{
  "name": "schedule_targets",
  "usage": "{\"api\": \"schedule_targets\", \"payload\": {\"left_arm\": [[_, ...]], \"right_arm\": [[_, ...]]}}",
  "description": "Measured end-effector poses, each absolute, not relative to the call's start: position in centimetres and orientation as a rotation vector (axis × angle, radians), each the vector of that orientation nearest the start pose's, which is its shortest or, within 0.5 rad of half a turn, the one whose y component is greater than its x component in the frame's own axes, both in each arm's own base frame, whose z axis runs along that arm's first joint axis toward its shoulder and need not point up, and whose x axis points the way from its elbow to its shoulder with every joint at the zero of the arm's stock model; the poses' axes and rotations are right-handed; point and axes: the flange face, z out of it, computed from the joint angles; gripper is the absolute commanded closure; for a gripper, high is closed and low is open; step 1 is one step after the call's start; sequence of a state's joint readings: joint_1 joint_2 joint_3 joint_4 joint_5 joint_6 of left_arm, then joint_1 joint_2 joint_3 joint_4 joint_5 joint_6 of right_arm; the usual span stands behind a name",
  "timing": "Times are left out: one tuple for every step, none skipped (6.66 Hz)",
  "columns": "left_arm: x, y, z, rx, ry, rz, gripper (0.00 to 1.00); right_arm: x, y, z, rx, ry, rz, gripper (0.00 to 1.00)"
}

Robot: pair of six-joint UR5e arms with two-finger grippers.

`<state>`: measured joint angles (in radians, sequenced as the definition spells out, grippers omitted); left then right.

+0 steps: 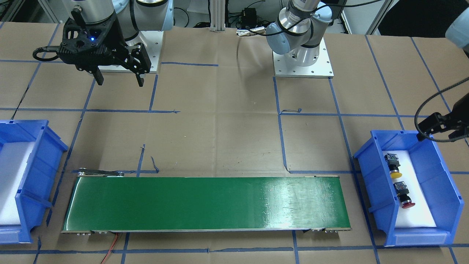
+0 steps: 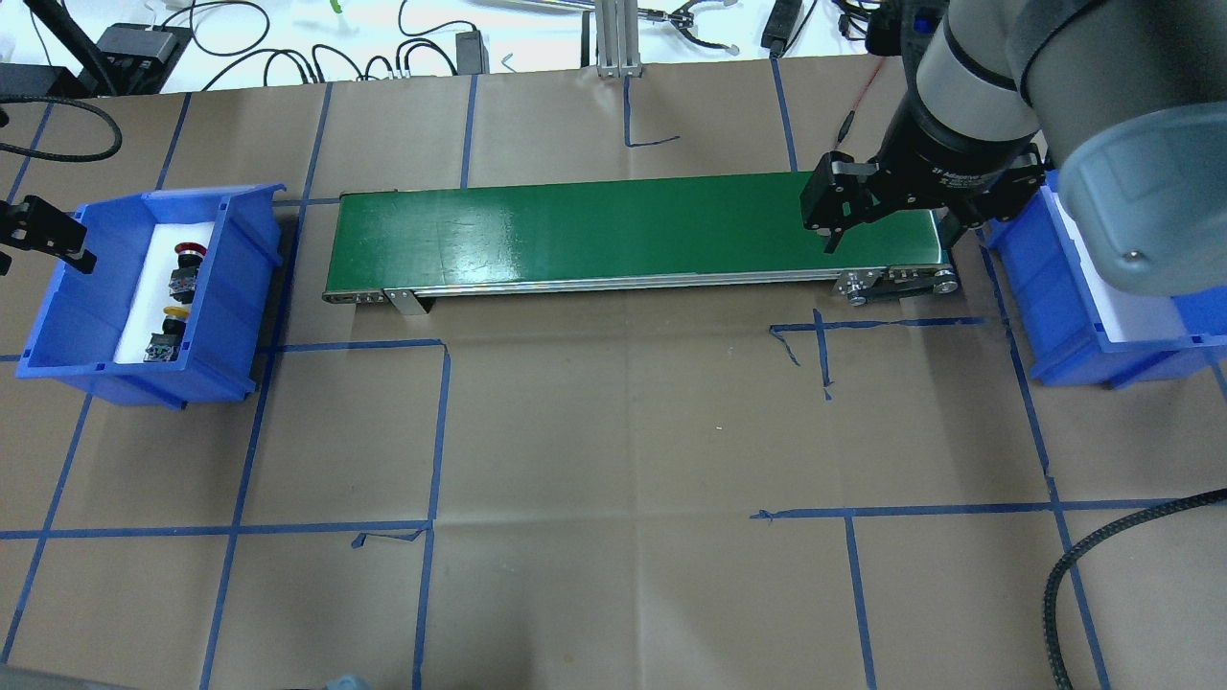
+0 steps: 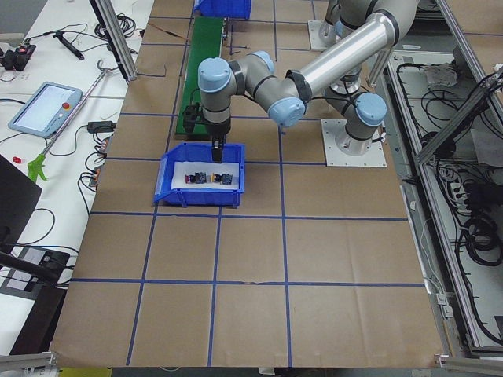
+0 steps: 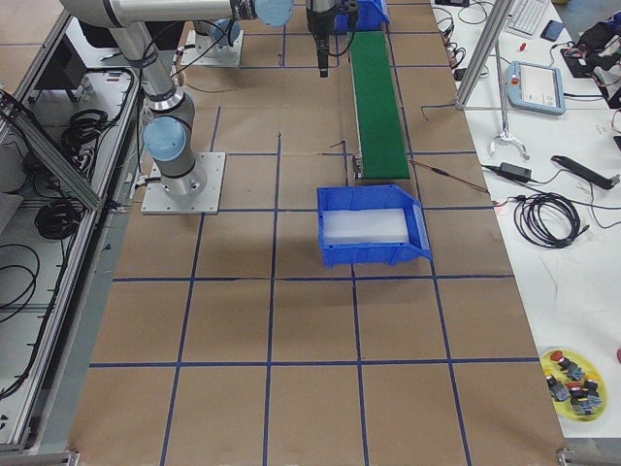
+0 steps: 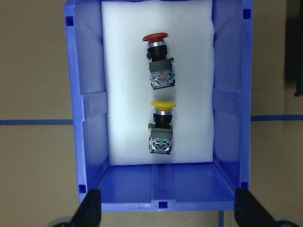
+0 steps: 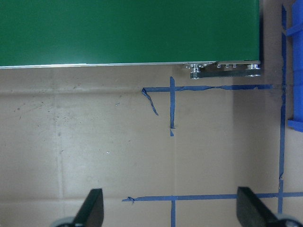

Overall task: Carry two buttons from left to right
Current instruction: 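Lower the left gripper into the bin over the yellow-capped button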

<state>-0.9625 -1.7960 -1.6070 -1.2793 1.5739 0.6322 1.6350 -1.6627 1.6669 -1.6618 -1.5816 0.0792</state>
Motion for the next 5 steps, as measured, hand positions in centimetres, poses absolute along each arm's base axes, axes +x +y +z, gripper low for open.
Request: {"api": "schedule_targets", "payload": {"left_arm": [[22.2, -55.5, 36.1, 0.039, 3.123, -0.037, 0.01], [22.1, -55.6, 34.0, 0.040, 3.117, -0.055, 0.01], [22.0, -55.5, 31.5, 0.039, 3.110, -0.078, 0.01], [21.7, -55.2, 29.1, 0.038, 3.107, -0.090, 0.01], [21.3, -54.8, 27.2, 0.038, 3.106, -0.095, 0.01]], "right_arm": [[16.2, -45.2, 49.3, 0.023, 3.143, -0.136, 0.00], [16.2, -45.2, 49.3, 0.022, 3.143, -0.136, 0.00], [16.2, -45.2, 49.3, 0.022, 3.143, -0.136, 0.00], [16.1, -45.2, 49.3, 0.024, 3.143, -0.137, 0.00], [16.2, -45.2, 49.4, 0.029, 3.142, -0.139, 0.00]]}}
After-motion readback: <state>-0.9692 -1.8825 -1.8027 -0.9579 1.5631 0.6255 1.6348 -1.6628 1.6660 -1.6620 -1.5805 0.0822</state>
